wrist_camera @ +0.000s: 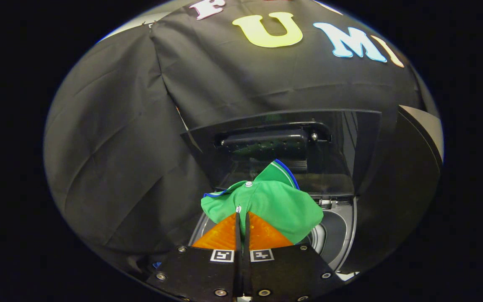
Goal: Put the clothes into the washing machine and then close the washing machine lid.
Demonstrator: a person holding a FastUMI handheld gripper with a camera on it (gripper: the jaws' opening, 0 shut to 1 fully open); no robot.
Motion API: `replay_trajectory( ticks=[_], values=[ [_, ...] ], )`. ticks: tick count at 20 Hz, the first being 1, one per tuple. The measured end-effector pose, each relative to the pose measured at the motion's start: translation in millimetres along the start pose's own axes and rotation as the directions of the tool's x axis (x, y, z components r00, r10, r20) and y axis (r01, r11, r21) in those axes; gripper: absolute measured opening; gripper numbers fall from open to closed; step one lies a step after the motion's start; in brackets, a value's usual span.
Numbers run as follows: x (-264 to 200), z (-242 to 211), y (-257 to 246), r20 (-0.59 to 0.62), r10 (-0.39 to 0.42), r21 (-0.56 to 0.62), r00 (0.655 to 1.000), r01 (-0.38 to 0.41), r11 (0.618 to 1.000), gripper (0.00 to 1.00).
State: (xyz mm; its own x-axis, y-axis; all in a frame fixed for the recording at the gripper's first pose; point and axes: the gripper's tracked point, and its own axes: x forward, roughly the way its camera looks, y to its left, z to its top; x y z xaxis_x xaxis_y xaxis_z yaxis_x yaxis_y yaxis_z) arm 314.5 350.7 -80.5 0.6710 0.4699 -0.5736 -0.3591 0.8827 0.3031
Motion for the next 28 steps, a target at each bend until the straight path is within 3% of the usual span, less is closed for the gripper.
replay_trajectory(
  ticks=[13, 22, 28],
  values=[
    [50, -76, -35, -0.112, -0.137, -0.009, 0.984, 0.137, 0.991, 0.00],
    [59, -125, -44, -0.208, -0.143, -0.006, 0.968, 0.145, 0.989, 0.10],
    [53, -121, -41, -0.119, -0.163, -0.069, 0.979, 0.156, 0.985, 0.83]
  ],
)
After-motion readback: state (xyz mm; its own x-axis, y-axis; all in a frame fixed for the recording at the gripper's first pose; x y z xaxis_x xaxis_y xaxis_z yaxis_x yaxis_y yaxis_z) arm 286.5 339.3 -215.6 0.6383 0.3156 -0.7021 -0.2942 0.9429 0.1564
